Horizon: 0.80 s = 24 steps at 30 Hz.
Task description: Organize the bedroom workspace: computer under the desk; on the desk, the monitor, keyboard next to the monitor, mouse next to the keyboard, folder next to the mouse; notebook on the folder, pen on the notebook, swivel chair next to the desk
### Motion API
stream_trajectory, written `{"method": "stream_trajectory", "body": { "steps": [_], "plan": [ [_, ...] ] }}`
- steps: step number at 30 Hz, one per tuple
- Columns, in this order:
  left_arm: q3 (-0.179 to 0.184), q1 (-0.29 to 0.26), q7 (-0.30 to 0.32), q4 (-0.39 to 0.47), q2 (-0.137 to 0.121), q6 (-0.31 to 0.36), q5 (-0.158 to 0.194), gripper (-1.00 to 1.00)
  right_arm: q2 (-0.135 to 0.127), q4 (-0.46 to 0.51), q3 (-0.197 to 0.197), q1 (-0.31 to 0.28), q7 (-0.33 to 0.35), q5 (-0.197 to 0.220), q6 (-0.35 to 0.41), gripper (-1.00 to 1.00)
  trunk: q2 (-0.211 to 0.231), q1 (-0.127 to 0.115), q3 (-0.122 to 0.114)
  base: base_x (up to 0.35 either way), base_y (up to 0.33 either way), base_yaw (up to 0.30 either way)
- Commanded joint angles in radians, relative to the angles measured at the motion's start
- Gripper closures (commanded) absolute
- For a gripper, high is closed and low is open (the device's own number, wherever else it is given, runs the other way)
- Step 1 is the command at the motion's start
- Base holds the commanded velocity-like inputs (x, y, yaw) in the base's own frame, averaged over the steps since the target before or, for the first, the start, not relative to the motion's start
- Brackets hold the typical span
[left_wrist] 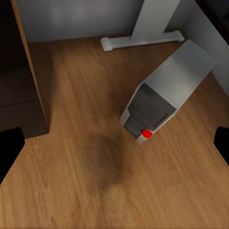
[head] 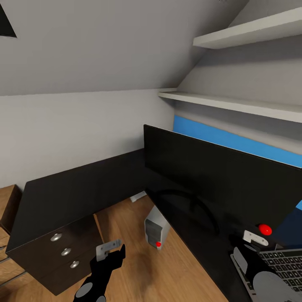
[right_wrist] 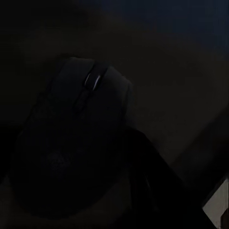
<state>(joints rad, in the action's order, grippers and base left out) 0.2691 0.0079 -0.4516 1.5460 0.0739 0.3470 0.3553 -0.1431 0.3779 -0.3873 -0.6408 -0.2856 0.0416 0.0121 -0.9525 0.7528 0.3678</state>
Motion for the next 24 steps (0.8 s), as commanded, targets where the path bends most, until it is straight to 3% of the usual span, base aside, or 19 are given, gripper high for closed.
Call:
{"method": "stream_trajectory", "body": {
  "steps": [1, 13, 24],
  "plan": [
    [0.001, 0.0, -0.007, 0.002, 0.0, 0.002, 0.008, -1.0, 0.0, 0.001, 0.0, 0.0, -0.003, 0.007, 0.0, 1.0, 0.007, -0.004, -0.002, 0.0, 0.0, 0.0],
    [0.001, 0.0, -0.007, 0.0, 0.0, 0.001, 0.008, -1.0, 0.0, 0.002, 0.0, 0.0, -0.003, 0.007, -0.001, 1.0, 0.049, -0.027, -0.021, 0.0, 0.0, 0.0],
    [0.001, 0.0, -0.007, 0.0, 0.0, 0.001, 0.008, -1.0, 0.003, 0.002, 0.002, 0.0, -0.002, 0.007, -0.003, 1.0, 0.049, -0.027, -0.021, 0.0, 0.0, 0.0]
  ]
}}
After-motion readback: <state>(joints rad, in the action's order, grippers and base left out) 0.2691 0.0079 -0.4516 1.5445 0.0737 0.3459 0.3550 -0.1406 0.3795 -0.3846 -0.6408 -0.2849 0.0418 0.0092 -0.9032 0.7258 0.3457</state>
